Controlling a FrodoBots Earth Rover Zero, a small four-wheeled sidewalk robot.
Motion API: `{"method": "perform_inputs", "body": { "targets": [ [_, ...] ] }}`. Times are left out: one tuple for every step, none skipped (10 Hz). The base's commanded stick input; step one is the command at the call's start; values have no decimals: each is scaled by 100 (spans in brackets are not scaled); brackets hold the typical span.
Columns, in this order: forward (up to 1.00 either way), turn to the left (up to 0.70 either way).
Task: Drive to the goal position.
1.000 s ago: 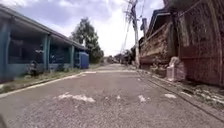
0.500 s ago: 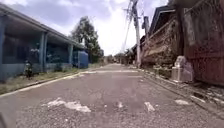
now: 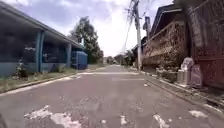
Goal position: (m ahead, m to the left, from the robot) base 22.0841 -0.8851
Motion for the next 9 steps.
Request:
{"method": "perform_inputs", "body": {
  "targets": [
    [70, 0],
    [70, 0],
    [70, 0],
    [70, 0],
    [70, 0],
    [70, 0],
    [70, 0],
    [70, 0],
    [70, 0]
  ]
}}
